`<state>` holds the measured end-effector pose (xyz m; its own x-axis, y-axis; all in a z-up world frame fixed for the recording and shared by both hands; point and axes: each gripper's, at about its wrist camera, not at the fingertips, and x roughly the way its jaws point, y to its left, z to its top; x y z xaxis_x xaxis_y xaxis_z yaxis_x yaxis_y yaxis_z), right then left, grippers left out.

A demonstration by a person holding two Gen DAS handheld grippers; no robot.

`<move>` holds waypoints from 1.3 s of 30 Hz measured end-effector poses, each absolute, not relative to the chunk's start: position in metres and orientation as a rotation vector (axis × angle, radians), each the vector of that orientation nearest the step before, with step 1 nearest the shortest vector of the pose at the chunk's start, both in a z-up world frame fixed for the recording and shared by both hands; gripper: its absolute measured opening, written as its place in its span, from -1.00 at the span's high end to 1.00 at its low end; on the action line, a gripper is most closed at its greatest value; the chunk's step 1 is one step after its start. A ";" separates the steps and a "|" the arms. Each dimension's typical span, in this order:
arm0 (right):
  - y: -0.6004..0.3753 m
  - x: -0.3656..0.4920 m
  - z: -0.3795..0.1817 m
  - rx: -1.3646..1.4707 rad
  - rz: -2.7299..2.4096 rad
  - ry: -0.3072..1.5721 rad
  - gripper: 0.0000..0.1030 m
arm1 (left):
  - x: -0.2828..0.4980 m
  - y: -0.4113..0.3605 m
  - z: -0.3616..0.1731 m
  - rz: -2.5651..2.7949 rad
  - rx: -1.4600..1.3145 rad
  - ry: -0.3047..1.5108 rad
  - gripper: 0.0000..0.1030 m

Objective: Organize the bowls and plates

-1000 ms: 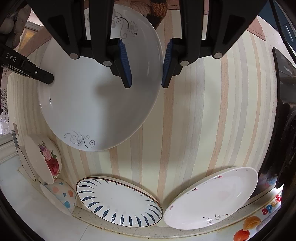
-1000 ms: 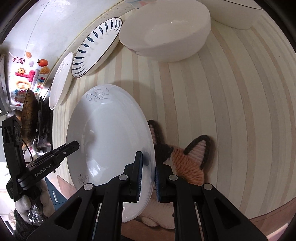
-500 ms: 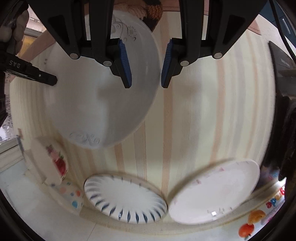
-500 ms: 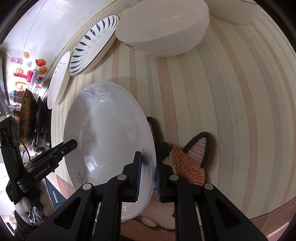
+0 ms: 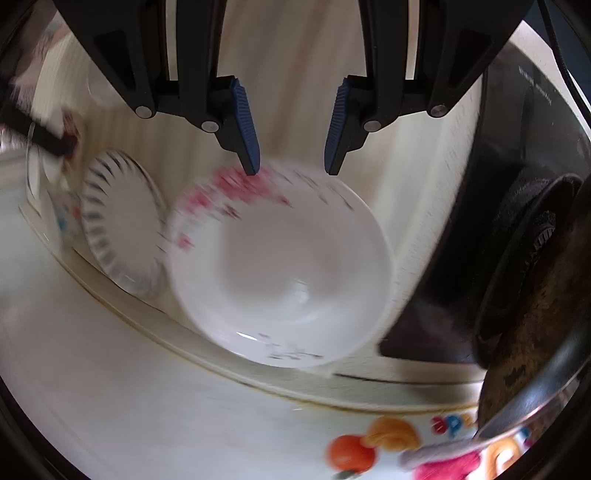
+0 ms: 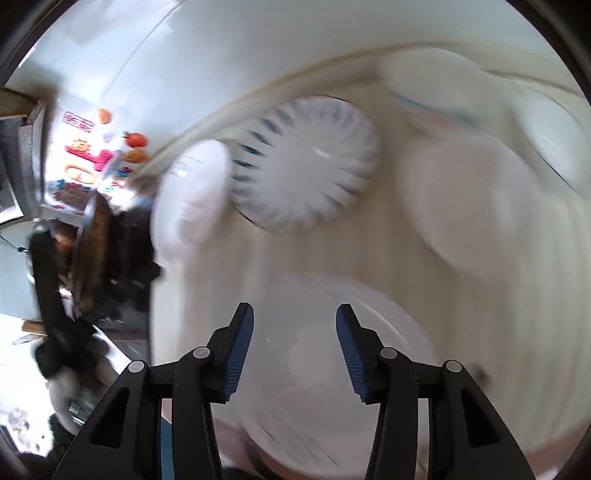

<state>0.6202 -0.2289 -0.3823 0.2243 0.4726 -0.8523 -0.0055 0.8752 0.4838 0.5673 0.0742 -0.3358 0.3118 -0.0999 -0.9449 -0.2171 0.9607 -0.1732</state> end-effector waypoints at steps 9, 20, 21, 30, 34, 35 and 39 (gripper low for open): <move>-0.127 0.785 -0.410 0.202 0.439 1.247 0.04 | 0.597 0.100 -0.351 0.121 -0.347 1.259 0.33; -0.099 0.834 -0.454 0.139 0.466 1.342 0.11 | 0.585 0.111 -0.347 0.113 -0.410 1.272 0.33; -0.098 0.835 -0.456 0.135 0.466 1.349 0.12 | 0.585 0.113 -0.347 0.119 -0.420 1.276 0.33; -0.081 0.836 -0.470 0.102 0.485 1.376 0.46 | 0.608 0.125 -0.375 0.157 -0.470 1.294 0.38; -0.080 0.835 -0.470 0.104 0.489 1.372 0.50 | 0.608 0.126 -0.376 0.168 -0.464 1.276 0.38; -0.082 0.835 -0.470 0.111 0.489 1.374 0.52 | 0.608 0.126 -0.376 0.163 -0.464 1.277 0.38; -0.087 0.831 -0.466 0.127 0.486 1.378 0.56 | 0.606 0.124 -0.374 0.153 -0.452 1.266 0.38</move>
<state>0.8311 -0.0869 -0.4661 0.1104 0.4021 -0.9089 -0.2564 0.8951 0.3648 0.6061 0.1243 -0.3737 0.3033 -0.1348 -0.9433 -0.3554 0.9025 -0.2433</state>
